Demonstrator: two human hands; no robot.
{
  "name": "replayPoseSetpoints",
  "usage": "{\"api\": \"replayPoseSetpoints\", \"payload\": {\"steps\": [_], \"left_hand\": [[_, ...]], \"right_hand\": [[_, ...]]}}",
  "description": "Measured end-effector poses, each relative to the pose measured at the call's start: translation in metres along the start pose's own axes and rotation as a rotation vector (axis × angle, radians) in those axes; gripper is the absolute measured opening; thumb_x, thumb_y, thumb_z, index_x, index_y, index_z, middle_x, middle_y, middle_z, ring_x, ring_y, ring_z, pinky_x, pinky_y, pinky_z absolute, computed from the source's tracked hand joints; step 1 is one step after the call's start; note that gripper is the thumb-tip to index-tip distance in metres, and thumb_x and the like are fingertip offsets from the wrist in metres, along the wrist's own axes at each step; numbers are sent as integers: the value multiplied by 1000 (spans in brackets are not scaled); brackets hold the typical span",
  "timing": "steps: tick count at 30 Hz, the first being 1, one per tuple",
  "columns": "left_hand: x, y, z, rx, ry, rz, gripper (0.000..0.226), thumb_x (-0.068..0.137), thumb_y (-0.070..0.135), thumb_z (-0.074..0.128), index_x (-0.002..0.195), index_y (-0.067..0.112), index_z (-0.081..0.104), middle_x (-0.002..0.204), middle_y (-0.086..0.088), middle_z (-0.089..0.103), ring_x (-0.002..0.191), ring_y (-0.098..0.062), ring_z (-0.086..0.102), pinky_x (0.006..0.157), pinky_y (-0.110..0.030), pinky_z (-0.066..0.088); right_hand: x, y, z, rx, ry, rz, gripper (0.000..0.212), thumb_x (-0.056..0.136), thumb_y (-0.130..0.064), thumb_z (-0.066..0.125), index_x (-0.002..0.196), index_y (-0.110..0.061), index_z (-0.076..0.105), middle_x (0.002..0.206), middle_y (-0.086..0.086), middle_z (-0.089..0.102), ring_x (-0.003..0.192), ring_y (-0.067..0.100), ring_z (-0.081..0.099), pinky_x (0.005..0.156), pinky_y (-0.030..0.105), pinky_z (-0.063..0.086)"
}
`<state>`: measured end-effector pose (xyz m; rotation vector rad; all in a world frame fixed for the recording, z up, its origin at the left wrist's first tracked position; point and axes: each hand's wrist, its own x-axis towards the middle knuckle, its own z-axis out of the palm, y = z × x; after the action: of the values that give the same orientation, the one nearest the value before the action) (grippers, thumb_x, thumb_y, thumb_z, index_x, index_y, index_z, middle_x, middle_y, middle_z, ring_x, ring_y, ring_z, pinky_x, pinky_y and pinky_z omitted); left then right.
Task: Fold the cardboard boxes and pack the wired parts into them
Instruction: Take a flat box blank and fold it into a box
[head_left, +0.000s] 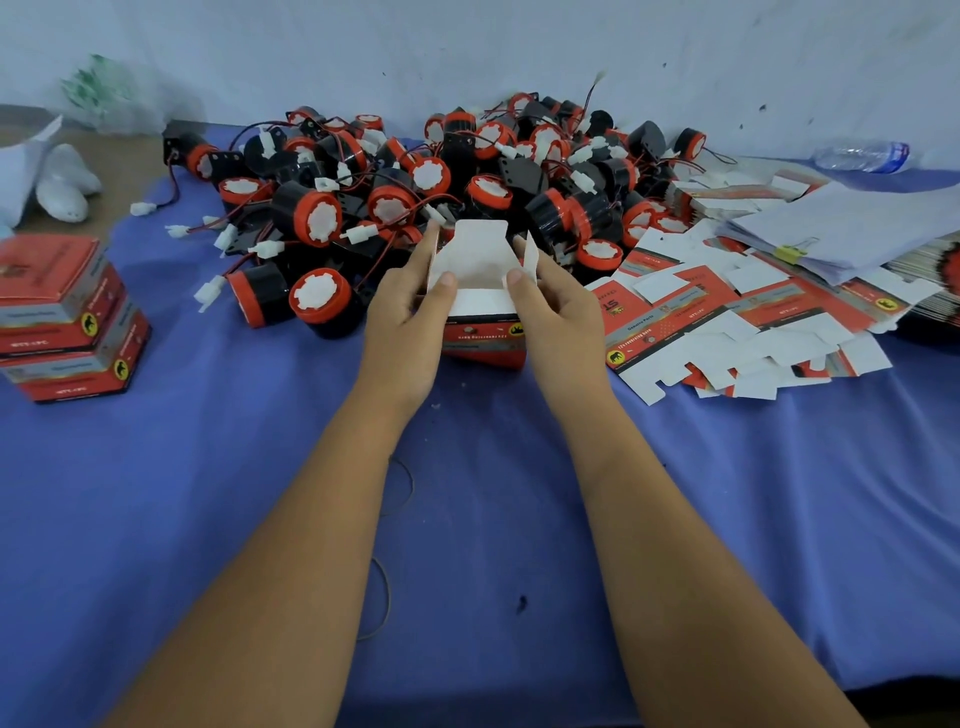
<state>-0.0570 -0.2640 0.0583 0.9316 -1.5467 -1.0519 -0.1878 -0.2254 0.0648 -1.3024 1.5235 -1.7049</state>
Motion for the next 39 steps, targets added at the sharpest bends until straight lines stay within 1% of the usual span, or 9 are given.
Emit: {"api": "replayPoseSetpoints", "payload": {"steps": [5,7,9,15,23,29,33,36,39], "left_hand": [[-3,-1,5,-18,-73,-52,69,88,38,43,151,54,18,125,12,47,120,3,50,94,-19,49],[-1,0,6,-24,-65,-101,72,85,40,41,152,53,17,134,9,44,126,-2,45,101,-28,47],[0,0,5,-42,-61,-114,72,85,38,42,154,46,21,146,10,41,136,-12,41,111,-41,40],[-3,-1,3,-122,-123,-91,64,94,33,41,152,52,19,149,18,44,117,4,57,86,-17,52],[-2,-2,5,-198,-182,-70,58,95,32,41,148,54,29,130,38,50,117,7,57,92,-22,51],[-3,0,9,-249,-92,-19,50,97,17,44,140,42,48,130,28,57,114,4,60,84,-16,52],[-1,-2,9,-297,26,45,41,96,8,58,117,42,66,124,13,68,116,-10,64,95,-32,55],[0,-2,8,-290,50,50,35,93,6,64,105,37,72,115,12,71,112,-9,65,93,-30,55],[-1,-1,8,-257,57,32,21,91,16,65,96,33,76,116,10,68,112,-7,63,91,-27,53]], "right_hand": [[-2,1,-2,-32,43,2,35,99,-28,48,129,-36,62,90,-15,71,79,-3,63,64,19,50],[-1,2,-1,-21,26,28,36,99,-27,48,132,-34,60,98,-13,72,86,-1,65,68,18,49],[-2,2,1,2,4,44,38,99,-26,48,135,-33,57,112,-12,70,98,3,65,75,20,52],[-2,1,1,50,-15,26,42,103,-27,47,144,-22,48,138,-15,55,125,0,51,106,28,45],[0,3,-4,-32,41,9,38,99,-25,46,135,-29,57,88,-28,67,79,-7,61,66,14,47],[1,2,-5,29,8,27,40,96,-20,49,134,-31,56,98,-3,71,85,13,65,71,30,55],[-3,-1,-2,97,143,-75,30,91,-16,64,117,-29,57,109,0,68,87,7,68,69,25,57],[-3,-3,-1,97,139,-119,14,91,-12,65,100,-20,60,103,5,69,93,15,68,78,32,57],[-3,-5,-2,104,120,-153,5,91,-9,66,93,-13,63,93,2,68,83,2,65,74,19,53]]}}
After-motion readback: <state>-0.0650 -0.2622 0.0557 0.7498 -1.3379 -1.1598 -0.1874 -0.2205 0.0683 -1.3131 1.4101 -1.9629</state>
